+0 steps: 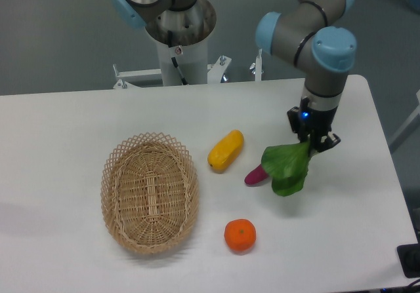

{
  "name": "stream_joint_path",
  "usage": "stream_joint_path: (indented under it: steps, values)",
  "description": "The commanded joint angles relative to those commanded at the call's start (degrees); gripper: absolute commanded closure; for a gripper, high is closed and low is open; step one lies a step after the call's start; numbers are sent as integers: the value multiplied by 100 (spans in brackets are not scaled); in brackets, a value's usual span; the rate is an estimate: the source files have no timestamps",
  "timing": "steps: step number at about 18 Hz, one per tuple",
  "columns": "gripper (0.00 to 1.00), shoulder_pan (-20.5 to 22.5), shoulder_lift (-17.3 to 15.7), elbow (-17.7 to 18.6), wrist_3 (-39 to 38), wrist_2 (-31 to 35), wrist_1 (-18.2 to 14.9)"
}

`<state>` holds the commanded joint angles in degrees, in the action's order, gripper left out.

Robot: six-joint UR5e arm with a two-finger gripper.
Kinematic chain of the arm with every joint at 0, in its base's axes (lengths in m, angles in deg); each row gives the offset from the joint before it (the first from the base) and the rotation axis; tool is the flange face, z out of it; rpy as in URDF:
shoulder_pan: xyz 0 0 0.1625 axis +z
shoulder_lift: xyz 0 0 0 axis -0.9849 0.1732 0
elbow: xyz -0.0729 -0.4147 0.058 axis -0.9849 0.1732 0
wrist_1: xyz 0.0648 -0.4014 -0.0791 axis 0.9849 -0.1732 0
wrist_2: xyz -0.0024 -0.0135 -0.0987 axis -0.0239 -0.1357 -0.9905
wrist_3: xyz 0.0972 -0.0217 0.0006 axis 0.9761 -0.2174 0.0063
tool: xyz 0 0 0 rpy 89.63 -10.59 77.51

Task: Place the green vegetable on the table
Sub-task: 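Lower the held green bok choy onto the table beside the purple sweet potato, then open the gripper to release the bok choy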

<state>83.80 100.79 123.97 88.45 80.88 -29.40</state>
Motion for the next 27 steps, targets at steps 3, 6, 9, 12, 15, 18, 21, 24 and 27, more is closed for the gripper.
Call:
stream_joint_path:
  steps: [3,6,9,12,15,18,21,24,27]
  values:
    - [69,106,149,9,282,0,70]
    - [68,132,202,131,291,0,132]
    - [67,141,220,202,291,0,132]
    - [61,185,220,246,291,0,132]
    - [50,185,229,264,256,0,132]
    - [10,185,246,220,256,-9,141]
    - [0,168,238,246,212,-17,263]
    - [0,124,168,202,99,-9,299]
    - [0,54,9,-17,-409,44,255]
